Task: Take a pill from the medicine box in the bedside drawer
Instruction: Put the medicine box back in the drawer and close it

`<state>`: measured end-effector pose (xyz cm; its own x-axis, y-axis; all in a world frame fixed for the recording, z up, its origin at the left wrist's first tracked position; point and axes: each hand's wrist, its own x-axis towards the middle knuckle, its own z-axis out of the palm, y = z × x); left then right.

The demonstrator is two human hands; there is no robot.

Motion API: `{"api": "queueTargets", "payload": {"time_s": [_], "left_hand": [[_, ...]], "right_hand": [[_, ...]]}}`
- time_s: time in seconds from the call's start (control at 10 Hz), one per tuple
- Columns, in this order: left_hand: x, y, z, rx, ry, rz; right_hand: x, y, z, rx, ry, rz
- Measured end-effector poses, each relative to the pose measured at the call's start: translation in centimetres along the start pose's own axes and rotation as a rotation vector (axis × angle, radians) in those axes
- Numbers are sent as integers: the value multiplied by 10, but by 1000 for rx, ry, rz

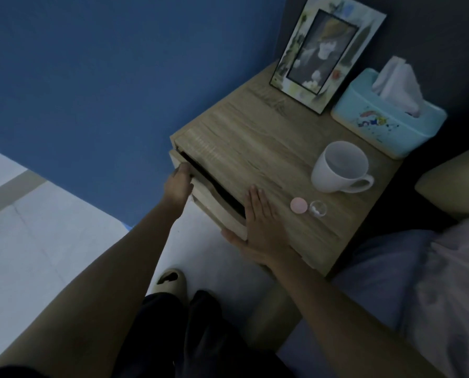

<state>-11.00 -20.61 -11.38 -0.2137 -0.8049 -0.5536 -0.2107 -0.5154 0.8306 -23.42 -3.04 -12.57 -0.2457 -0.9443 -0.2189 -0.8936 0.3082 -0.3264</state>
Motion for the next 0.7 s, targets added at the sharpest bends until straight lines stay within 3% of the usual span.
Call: {"api": "queueTargets", "payload": {"time_s": [0.3, 0.5, 0.6, 0.7], "left_hand": [[18, 6, 27, -205, -39, -2], [3, 13, 16, -90, 15, 40], [-30, 41, -1, 119, 23, 101], [-49, 56, -14, 220, 56, 201]], "right_hand": [[3, 2, 11, 16, 83, -7], [2, -1, 1, 27, 14, 10], [-2, -6, -25, 63, -76, -4], [1, -16, -49, 16, -33, -55]]}}
